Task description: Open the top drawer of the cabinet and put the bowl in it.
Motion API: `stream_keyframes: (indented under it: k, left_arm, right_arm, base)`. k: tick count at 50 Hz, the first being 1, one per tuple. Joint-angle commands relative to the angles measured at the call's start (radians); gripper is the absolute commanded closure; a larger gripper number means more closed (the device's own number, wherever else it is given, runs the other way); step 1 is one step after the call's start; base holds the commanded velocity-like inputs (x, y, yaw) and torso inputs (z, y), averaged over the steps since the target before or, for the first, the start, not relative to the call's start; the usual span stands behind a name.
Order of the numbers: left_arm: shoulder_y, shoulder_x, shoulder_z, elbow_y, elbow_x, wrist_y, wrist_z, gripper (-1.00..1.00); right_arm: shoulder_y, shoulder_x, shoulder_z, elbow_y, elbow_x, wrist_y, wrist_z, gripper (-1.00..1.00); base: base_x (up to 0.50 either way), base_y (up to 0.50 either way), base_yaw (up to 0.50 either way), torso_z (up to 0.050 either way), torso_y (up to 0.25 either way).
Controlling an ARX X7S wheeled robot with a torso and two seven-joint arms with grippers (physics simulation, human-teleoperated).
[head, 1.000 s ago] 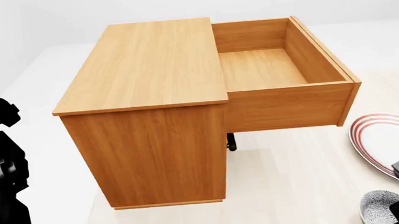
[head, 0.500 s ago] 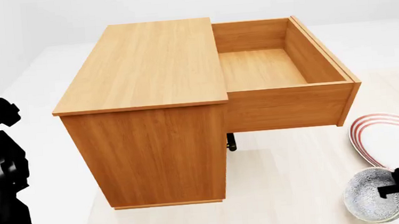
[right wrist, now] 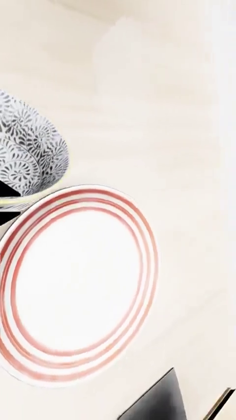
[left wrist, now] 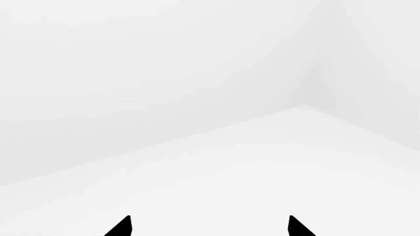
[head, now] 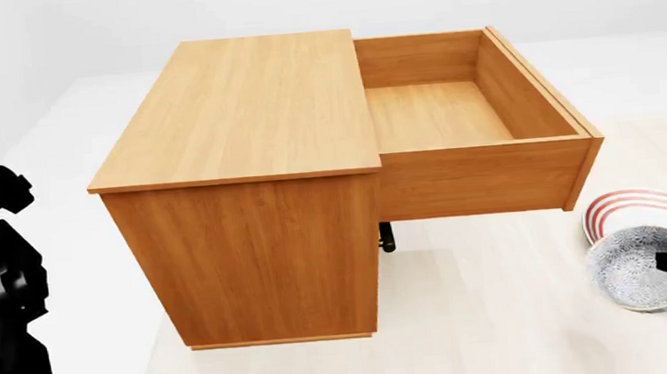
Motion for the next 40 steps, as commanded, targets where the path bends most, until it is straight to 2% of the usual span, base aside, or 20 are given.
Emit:
stream_keyframes:
  k: [1, 21, 40]
  left_arm:
    - [0.000, -0.001, -0.002, 0.000, 0.000, 0.000, 0.001, -1.00]
    - [0.008, -0.002, -0.009, 0.000, -0.001, 0.001, 0.004, -1.00]
    - [0.005, -0.006, -0.011, 0.000, 0.001, -0.003, 0.008, -1.00]
  right_arm:
    - [0.046, 0.020, 0.098, -0.011, 0.072, -0.021, 0.119, 1.00]
    - [0.343, -0.058, 0.143, -0.029, 0.019, 0.011, 0.366, 1.00]
    - [0.761, -0.206, 0.013, -0.003, -0.175, 0.150, 0.429, 1.00]
  base:
    - [0.00, 0.00, 0.00, 0.000, 0.000]
    - [0.00, 0.00, 0.00, 0.000, 0.000]
    - [0.00, 0.00, 0.00, 0.000, 0.000]
